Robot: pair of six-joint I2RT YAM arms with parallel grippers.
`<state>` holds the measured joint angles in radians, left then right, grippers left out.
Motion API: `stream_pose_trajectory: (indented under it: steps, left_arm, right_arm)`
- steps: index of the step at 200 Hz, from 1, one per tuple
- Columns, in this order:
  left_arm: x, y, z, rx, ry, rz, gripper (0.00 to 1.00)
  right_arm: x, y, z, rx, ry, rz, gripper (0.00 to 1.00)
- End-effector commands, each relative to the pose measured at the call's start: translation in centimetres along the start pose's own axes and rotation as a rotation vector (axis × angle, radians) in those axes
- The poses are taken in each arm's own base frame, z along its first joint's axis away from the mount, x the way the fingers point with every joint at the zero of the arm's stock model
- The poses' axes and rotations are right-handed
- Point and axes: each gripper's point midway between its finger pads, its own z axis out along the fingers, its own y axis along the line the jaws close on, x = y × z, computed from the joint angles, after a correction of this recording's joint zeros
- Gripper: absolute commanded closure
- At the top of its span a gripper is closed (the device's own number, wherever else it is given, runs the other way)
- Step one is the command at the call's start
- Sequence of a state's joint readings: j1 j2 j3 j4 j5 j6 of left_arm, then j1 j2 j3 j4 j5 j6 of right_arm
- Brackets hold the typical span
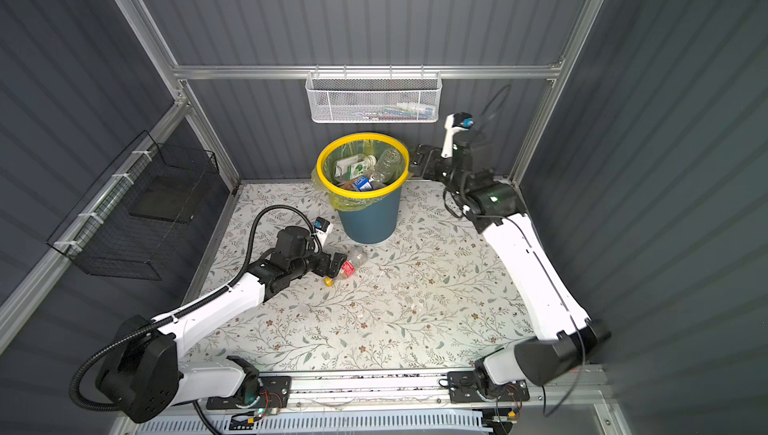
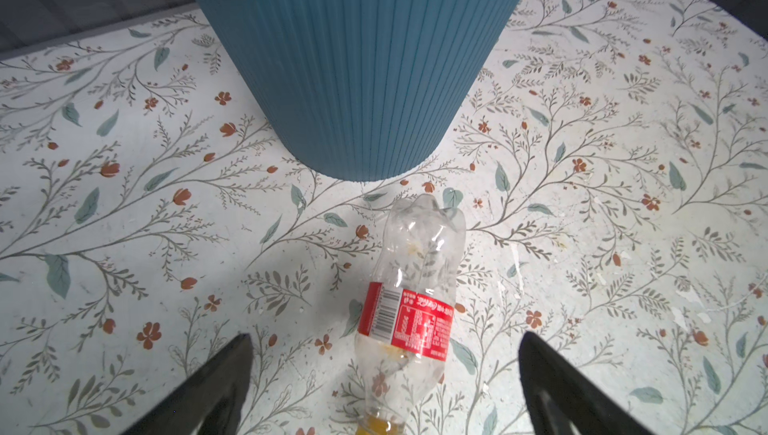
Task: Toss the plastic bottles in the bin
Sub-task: 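Lift the lime-label bottle with the right gripper and carry it over the bin, then withdraw the right arm while the left gripper grasps the red-label bottle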
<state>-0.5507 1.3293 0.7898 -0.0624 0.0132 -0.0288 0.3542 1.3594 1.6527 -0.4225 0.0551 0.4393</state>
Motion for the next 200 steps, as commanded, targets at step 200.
stream_pose_trajectory:
  steps: [200]
  left_arm:
    - [3.9, -1.1, 8.5, 0.022, 0.167, 0.067, 0.21]
  right_arm:
    - [11.3, -14.3, -5.8, 0.235, 0.067, 0.298, 0.01]
